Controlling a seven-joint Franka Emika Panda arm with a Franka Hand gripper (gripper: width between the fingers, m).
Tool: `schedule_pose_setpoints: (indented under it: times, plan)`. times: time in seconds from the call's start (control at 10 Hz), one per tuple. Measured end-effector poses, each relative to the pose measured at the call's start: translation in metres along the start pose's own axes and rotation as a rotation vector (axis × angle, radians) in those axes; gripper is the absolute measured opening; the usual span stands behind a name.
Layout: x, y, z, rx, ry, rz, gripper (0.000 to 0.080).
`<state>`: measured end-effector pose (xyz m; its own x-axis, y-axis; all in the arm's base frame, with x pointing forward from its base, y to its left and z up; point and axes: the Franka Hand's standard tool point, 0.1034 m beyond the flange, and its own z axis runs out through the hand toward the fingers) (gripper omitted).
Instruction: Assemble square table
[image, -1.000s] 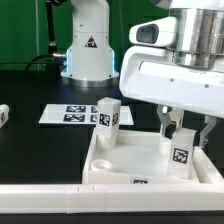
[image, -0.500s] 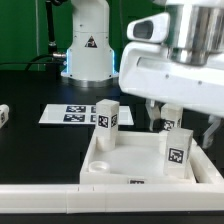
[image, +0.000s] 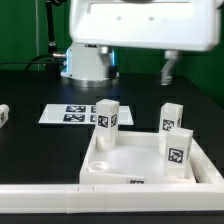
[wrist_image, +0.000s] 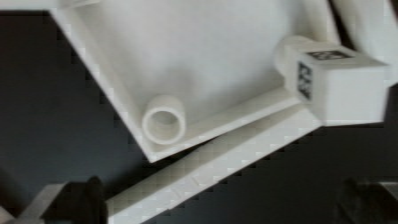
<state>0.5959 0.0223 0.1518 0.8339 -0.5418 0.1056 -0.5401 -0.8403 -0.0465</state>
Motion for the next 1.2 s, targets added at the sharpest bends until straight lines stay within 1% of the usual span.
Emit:
schedule_pose_setpoints:
  times: [0.2,0.4,0.5,0.6,0.7,0.8,0.9,1.0,1.1,1.2]
  plan:
    - [-0.003,-0.005,0.000,0.002,-0.002,-0.001,0.0648]
    - [-0.004,-0.002,0.001,0.001,-0.002,-0.036,0.0648]
    - [-0.009,0.014,0.003,0.001,-0.005,-0.108,0.0648]
    - [-0.014,0.044,0.002,0.011,-0.001,-0.214,0.0648]
    - [-0.012,0.082,0.001,0.011,-0.006,-0.277,0.0648]
    - [0.000,0.101,-0.003,0.008,0.003,-0.287,0.0648]
    - [-0.002,0.096,-0.002,0.009,0.001,-0.264,0.0648]
    - [-0.003,0.094,-0.001,0.009,0.000,-0.273,0.0648]
    - [-0.003,0.096,-0.001,0.008,0.000,-0.270,0.0648]
    - [-0.004,0.103,0.000,0.011,0.004,-0.323,0.0648]
